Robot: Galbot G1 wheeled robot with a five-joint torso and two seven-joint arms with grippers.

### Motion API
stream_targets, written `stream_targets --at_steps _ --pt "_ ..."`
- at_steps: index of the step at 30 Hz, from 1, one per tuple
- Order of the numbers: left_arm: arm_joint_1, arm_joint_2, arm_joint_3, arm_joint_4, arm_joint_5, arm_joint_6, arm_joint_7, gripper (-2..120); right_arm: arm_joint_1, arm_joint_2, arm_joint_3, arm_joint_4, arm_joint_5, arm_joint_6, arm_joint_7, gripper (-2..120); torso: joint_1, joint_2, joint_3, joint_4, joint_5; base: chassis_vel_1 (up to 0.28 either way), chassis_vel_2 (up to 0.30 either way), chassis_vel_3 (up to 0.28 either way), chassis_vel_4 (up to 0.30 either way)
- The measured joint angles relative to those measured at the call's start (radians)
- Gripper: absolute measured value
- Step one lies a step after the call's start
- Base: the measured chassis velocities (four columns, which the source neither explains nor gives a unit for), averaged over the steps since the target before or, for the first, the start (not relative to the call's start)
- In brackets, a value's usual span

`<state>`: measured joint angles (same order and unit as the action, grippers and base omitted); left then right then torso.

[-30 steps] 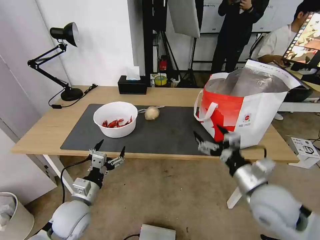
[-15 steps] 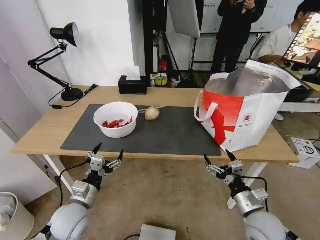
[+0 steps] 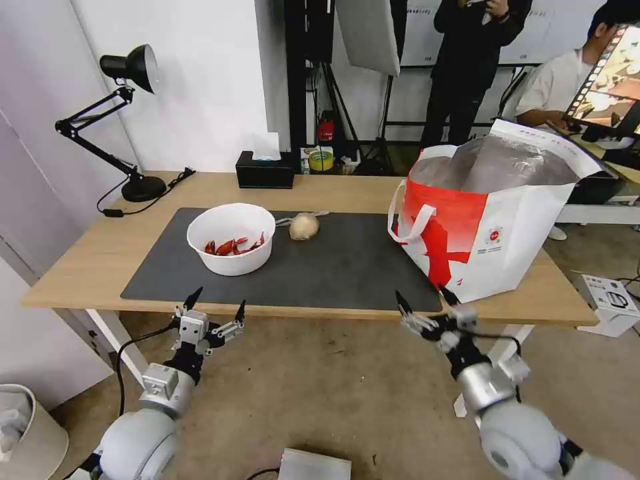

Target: Pick up the trash from the table and place it into the takeout bag.

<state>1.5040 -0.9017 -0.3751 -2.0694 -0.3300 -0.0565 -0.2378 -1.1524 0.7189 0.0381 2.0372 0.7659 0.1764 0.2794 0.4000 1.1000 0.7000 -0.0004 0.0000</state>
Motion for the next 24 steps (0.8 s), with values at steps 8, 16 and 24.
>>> stream_targets --at_steps 8,16,24 --pt "0.048 -0.014 -0.045 -0.03 0.009 -0.001 -0.001 100 0.477 0.088 -0.318 -0.193 0.08 -0.057 -0.009 100 0.0 0.0 0.0 0.0004 -0.0003 0.0 0.0 0.0 0.0" --pt "0.069 -0.028 -0.067 -0.041 0.018 -0.002 -0.001 100 0.739 0.206 -0.474 -0.402 0.165 -0.119 -0.009 100 0.0 0.0 0.0 0.0006 -0.0003 0.0 0.0 0.0 0.0" --pt "0.073 -0.039 -0.064 -0.034 0.031 -0.013 -0.001 100 0.946 0.4 -0.543 -0.739 0.263 -0.252 -0.113 100 0.0 0.0 0.0 0.0003 -0.0005 0.0 0.0 0.0 0.0"
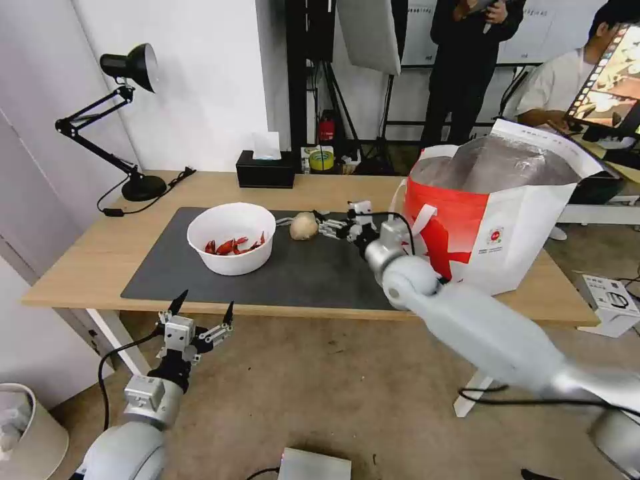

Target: Pick up the trash from the table and place it into the takeout bag.

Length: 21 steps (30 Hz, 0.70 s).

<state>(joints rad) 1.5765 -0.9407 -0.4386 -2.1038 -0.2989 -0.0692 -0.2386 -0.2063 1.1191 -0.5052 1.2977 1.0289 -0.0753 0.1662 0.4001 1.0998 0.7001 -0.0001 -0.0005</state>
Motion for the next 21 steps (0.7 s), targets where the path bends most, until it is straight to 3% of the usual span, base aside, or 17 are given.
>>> stream_targets --at_steps 2,10,21 --pt "-0.007 0.001 0.007 0.001 0.0 0.0 0.0 100 0.041 0.064 -0.001 -0.096 0.008 -0.027 -0.031 100 0.0 0.0 0.0 0.0 0.0004 0.0 0.0 0.0 0.0" --pt "-0.016 0.004 0.014 0.014 -0.001 -0.002 0.0 100 0.119 0.206 -0.006 -0.309 -0.013 -0.125 -0.066 100 0.0 0.0 0.0 0.0003 0.0003 0.0 0.0 0.0 0.0" --pt "-0.036 0.004 0.038 0.028 -0.003 -0.005 0.001 100 0.122 0.286 0.014 -0.443 -0.114 -0.203 -0.098 100 0.0 0.0 0.0 0.0001 0.0004 0.0 0.0 0.0 0.0"
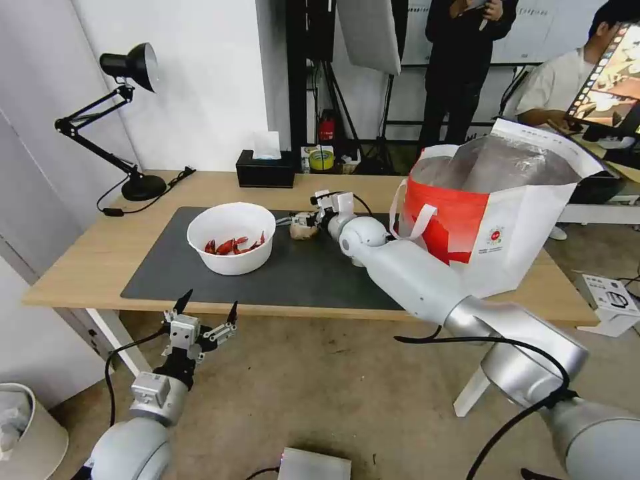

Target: Pick up the trash from the table and place it into the takeout bag.

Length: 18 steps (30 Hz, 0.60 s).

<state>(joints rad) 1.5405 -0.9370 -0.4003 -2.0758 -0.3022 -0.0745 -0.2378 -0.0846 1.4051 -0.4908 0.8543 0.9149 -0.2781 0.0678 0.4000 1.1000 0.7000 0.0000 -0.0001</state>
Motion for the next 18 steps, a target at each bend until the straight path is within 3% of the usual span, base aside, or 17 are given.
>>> stream_targets --at_steps 18 --pt "0.017 0.001 -0.007 -0.018 0.002 -0.001 0.0 100 0.0 0.043 0.029 -0.088 -0.053 0.004 -0.072 100 0.0 0.0 0.0 0.0 0.0 0.0 0.0 0.0 0.0"
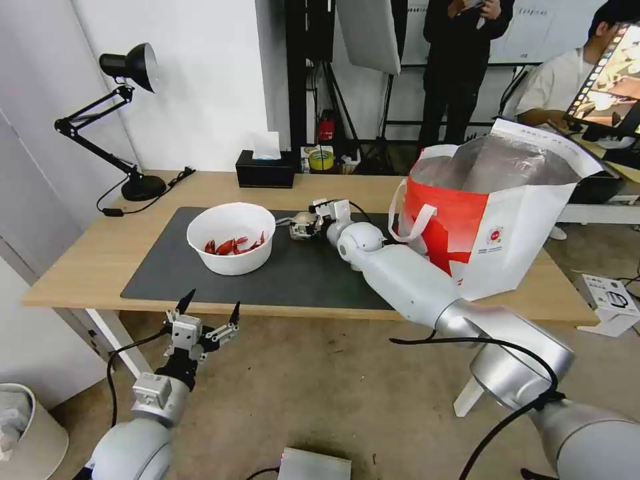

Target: Pick up the trash from the table and place it into the takeout bag.

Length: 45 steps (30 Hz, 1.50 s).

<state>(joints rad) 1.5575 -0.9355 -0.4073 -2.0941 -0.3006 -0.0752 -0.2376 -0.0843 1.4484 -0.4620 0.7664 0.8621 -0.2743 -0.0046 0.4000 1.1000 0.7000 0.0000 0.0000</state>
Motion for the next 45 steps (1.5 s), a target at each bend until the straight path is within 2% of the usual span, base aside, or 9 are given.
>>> stream_targets --at_steps 5,8,19,24,27,30,35,39,45 --pt "0.005 -0.001 -0.006 -0.001 0.002 -0.004 0.0 100 0.004 0.013 0.003 -0.021 -0.012 0.0 -0.023 100 0.0 0.0 0.0 0.0 0.0 0.0 0.0 0.0 0.0" --pt "0.007 0.001 -0.012 -0.001 0.002 -0.009 0.001 100 0.006 0.019 0.003 -0.029 -0.019 0.0 -0.031 94 0.0 0.0 0.0 0.0 0.0 0.0 0.0 0.0 0.0" --pt "0.003 -0.001 0.002 0.006 0.004 -0.02 0.003 100 0.004 0.016 0.0 -0.023 -0.021 0.001 -0.023 49 0.0 0.0 0.0 0.0001 0.0 0.0 0.0 0.0 0.0" --pt "0.001 -0.001 0.005 0.008 0.005 -0.023 0.003 100 -0.001 0.004 -0.002 -0.012 -0.018 0.0 -0.014 36 0.0 0.0 0.0 0.0 0.0 0.0 0.0 0.0 0.0" --pt "0.0 -0.001 0.008 0.01 0.006 -0.025 0.003 100 -0.009 -0.01 -0.005 0.002 -0.012 -0.004 -0.002 19 0.0 0.0 0.0 0.0 0.0001 0.0 0.0 0.0 0.0" --pt "-0.001 -0.002 0.012 0.011 0.008 -0.026 0.003 100 -0.015 -0.016 -0.005 0.011 -0.009 -0.006 0.0 10 0.0 0.0 0.0 0.0 0.0001 0.0 0.0 0.0 0.0" --pt "-0.003 -0.003 0.02 0.013 0.011 -0.027 0.003 100 -0.025 -0.03 -0.005 0.036 0.01 -0.006 0.01 4 0.0 0.0 0.0 0.0 0.0001 0.0 0.0 0.0 0.0" --pt "-0.007 -0.001 0.022 0.013 0.012 -0.027 0.003 100 -0.038 -0.072 -0.001 0.133 0.042 -0.003 0.037 4 0.0 0.0 0.0 0.0001 0.0002 0.0 0.0 0.0 0.0" --pt "-0.009 -0.004 0.025 0.012 0.012 -0.027 0.002 100 -0.053 -0.212 0.0 0.439 0.056 -0.001 0.115 4 0.0 0.0 0.0 -0.0001 0.0002 0.0 0.0 0.0 0.0"
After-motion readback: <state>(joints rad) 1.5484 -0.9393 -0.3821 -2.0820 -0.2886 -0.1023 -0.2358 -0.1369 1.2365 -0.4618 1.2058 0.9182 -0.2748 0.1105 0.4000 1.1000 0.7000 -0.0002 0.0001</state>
